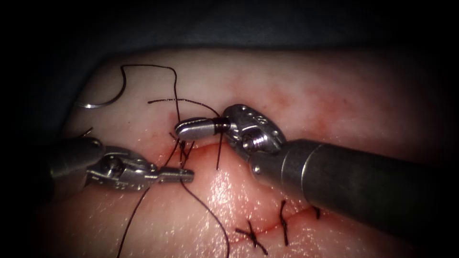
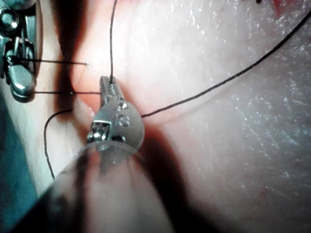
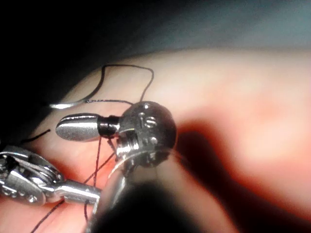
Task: Wound Closure
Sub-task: Wrap suture around right hand two times counter-clockwise, then grasp tail end of the suture with right jaws
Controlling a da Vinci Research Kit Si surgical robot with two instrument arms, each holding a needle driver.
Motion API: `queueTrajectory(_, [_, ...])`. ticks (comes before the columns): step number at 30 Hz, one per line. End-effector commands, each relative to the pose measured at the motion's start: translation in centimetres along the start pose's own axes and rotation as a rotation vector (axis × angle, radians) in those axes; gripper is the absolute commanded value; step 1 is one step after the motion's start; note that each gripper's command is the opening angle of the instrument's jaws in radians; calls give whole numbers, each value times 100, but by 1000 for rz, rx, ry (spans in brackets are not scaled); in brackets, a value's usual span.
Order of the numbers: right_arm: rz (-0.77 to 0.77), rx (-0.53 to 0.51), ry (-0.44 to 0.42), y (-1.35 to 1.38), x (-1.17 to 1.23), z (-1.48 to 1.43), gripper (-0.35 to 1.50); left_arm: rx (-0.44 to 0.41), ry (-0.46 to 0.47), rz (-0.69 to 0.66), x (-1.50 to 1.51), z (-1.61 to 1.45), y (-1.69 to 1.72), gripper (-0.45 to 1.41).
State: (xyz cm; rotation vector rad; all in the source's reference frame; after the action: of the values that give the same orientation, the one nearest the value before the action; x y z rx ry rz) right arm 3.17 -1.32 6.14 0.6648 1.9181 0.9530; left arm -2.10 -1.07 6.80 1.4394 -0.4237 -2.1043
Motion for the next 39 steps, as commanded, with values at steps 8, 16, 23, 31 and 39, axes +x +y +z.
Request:
queueTrajectory(8, [-166,-150,-77,2,-22,18,115,48,9,-13,15,1,-25,-45])
queueTrajectory(16, [-347,-309,-142,2,-23,18,123,90,9,-32,9,3,-33,-45])
queueTrajectory(23, [-530,-443,-220,-6,-22,25,111,101,-1,-60,1,18,-27,-45])
queueTrajectory(31, [-802,-587,-386,-9,-21,43,96,111,-10,-86,-1,18,-32,-45])
queueTrajectory(39, [-822,-692,-544,17,-28,48,89,117,-22,-106,0,13,-40,-45])
